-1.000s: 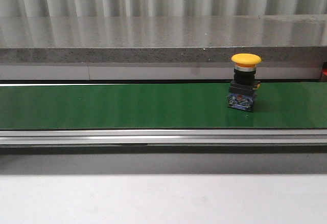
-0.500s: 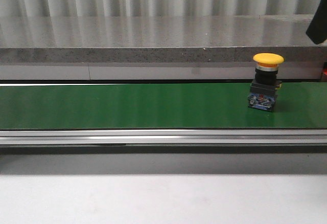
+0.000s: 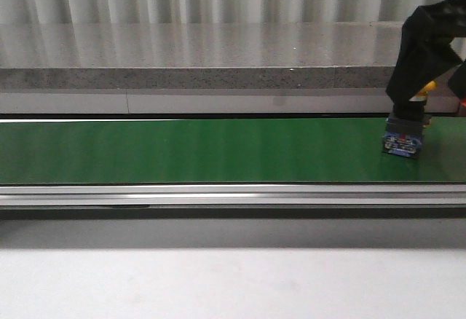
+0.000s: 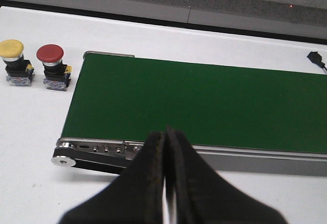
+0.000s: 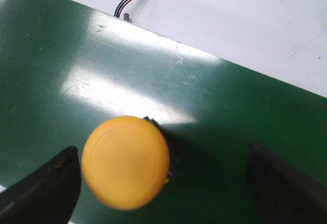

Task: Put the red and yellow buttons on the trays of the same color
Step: 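Reach the right gripper down to the yellow button and grasp it, then lower the yellow button into the yellow tray and open the right gripper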

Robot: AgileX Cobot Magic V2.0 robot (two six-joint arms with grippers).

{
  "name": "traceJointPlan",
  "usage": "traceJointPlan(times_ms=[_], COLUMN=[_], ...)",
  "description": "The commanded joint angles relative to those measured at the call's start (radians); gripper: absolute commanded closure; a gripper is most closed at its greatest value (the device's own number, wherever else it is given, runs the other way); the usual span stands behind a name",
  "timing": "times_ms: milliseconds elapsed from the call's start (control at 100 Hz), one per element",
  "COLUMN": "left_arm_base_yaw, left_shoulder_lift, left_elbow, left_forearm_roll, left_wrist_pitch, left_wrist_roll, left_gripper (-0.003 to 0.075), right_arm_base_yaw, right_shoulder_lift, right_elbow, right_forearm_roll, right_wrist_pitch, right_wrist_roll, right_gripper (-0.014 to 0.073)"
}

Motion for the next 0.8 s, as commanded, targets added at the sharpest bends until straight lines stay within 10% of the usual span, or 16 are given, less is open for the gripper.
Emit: traceJointPlan(times_ms=[0,140,380,790], left_arm_base_yaw=[-0.008,-0.008,-0.008,-0.008], left_shoulder_lift=[0.006,0.006,0.006,0.006], left_elbow=[-0.025,-0.025,-0.025,-0.025], left_forearm_roll=[-0.018,-0.018,-0.018,-0.018], left_wrist_pitch=[-0.066,-0.066,-0.066,-0.066], left_wrist_roll=[0.001,0.001,0.001,0.001], left_gripper=[0.0740,0.0740,0.0740,0.0740], right_arm_base_yaw=[0.001,0.001,0.001,-0.011], right_shoulder_lift=[0.005,0.050,0.059,-0.082], right_elbow=[-0.027,-0.027,-0.027,-0.027], right_forearm_roll=[0.031,0.037,0.039,0.030], right_wrist_pitch=[-0.070,-0.092,-0.079,0.017], right_wrist_roll=[-0.009,-0.009,-0.001,0.083], right_gripper=[-0.0052,0.0025,0.0477,0.0504])
